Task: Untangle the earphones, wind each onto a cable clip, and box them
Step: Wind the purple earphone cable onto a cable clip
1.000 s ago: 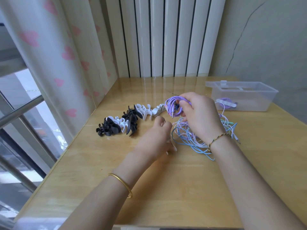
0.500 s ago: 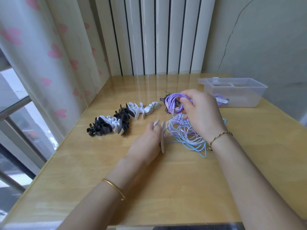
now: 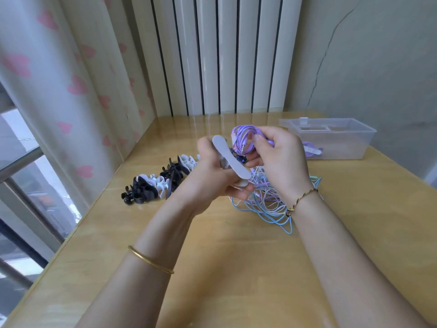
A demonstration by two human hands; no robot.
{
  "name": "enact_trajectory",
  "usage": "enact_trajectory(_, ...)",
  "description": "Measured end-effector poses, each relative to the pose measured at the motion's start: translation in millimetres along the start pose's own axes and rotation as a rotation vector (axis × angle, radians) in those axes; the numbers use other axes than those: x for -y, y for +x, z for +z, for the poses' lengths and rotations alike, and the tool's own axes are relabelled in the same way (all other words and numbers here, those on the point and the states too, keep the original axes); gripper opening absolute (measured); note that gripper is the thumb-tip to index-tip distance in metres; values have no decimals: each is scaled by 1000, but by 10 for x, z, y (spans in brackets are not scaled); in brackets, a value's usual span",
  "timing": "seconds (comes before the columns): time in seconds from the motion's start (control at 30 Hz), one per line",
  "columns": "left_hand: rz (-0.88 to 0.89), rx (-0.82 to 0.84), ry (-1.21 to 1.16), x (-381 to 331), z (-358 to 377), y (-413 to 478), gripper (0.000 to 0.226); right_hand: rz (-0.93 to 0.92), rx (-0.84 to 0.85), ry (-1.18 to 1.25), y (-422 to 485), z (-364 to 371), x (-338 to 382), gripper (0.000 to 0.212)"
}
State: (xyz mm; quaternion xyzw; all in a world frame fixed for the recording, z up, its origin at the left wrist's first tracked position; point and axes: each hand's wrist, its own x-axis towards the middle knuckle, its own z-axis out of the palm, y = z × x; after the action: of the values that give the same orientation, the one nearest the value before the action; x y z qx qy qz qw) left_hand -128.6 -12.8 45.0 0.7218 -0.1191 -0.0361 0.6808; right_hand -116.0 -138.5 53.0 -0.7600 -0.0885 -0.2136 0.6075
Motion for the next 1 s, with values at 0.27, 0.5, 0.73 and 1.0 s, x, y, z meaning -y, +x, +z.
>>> enact_trajectory(0.27, 67, -25, 322, -87, 106, 8, 42, 57, -102, -75, 134, -227, -181, 22)
enact_trajectory(0.5, 62, 233, 354, -99, 73, -27, 35, -14, -183, -267, 263, -332, -327, 23)
enact_trajectory(0.73, 150, 277, 593, -106, 119, 10, 23, -169, -218, -512, 299, -267, -377, 22)
enact_trajectory(1.0, 261, 137, 1086, -138, 194, -4, 39, -265, -172, -644, 270, -249, -257, 21)
